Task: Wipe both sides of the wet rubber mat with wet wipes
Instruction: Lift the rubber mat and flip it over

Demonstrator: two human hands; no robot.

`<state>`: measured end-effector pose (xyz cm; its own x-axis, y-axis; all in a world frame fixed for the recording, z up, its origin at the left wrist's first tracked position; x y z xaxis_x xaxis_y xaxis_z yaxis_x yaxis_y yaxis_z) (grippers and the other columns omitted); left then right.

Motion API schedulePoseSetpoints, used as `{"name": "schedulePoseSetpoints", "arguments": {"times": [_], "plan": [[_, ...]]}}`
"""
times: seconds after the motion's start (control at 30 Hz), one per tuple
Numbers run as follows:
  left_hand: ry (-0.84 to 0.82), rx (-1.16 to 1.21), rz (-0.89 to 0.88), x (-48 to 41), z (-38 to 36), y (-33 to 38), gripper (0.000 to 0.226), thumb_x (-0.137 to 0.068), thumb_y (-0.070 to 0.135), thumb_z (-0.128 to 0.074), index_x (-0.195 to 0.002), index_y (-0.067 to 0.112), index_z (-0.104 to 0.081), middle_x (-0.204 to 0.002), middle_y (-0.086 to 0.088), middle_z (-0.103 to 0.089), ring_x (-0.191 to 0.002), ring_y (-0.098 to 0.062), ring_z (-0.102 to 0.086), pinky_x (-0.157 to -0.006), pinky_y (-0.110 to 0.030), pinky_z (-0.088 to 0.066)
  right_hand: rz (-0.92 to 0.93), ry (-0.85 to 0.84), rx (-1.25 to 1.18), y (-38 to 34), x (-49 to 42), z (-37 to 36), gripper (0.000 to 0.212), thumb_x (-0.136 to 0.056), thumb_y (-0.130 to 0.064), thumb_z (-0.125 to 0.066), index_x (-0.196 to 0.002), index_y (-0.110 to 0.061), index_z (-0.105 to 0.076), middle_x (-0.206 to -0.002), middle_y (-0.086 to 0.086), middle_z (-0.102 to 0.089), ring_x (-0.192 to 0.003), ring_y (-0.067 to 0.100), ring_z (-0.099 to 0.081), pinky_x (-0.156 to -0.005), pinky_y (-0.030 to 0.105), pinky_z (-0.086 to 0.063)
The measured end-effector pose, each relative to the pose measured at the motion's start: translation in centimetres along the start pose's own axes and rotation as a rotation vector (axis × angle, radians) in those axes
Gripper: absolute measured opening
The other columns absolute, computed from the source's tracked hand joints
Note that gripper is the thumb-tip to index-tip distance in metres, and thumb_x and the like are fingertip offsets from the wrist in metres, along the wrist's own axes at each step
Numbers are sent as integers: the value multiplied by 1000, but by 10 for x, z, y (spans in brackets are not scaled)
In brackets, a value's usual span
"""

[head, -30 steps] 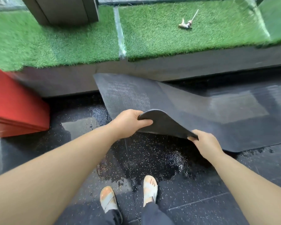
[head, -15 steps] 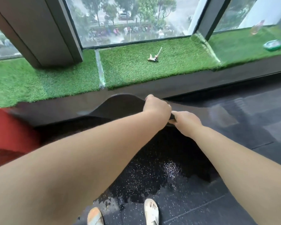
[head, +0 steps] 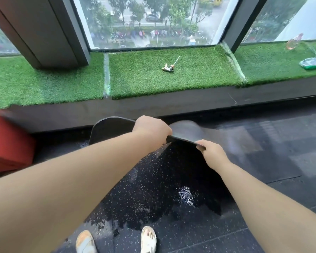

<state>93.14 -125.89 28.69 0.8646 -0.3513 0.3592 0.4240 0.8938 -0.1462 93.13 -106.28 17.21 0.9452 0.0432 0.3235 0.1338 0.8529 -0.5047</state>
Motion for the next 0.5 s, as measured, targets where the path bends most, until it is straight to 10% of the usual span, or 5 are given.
{"name": "schedulePoseSetpoints", "arguments": {"times": [0.33,0.5], "plan": [[-81,-65,-190,24,-19,42,19,-97,19,-43,-79,27,-43,-102,7,-62,-88,-20,-56,-78,-31,-34,-64,-644,374,25,78,-13,29,-95,-37,-47,-115,-20,-59,-116,1,-63,-104,21,-56,-90,31,-43],[-304,173,-202,34,-56,70,29,-94,40,-51,-118,24,-54,-114,-1,-58,-107,-25,-55,-71,-33,-37,-378,-1001,353,51,108,11,31,-88,-31,-62,-114,-14,-61,-105,2,-67,-92,21,-65,-84,35,-52]]}}
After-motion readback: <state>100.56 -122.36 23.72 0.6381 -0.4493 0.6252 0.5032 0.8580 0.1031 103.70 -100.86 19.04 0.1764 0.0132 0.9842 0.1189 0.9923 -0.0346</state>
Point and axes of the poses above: each hand's wrist, its own x-axis away from the middle knuckle, its own z-axis out of the back of the hand, y = z × x, the point moved 8 cm from there along -x, towards the middle knuckle
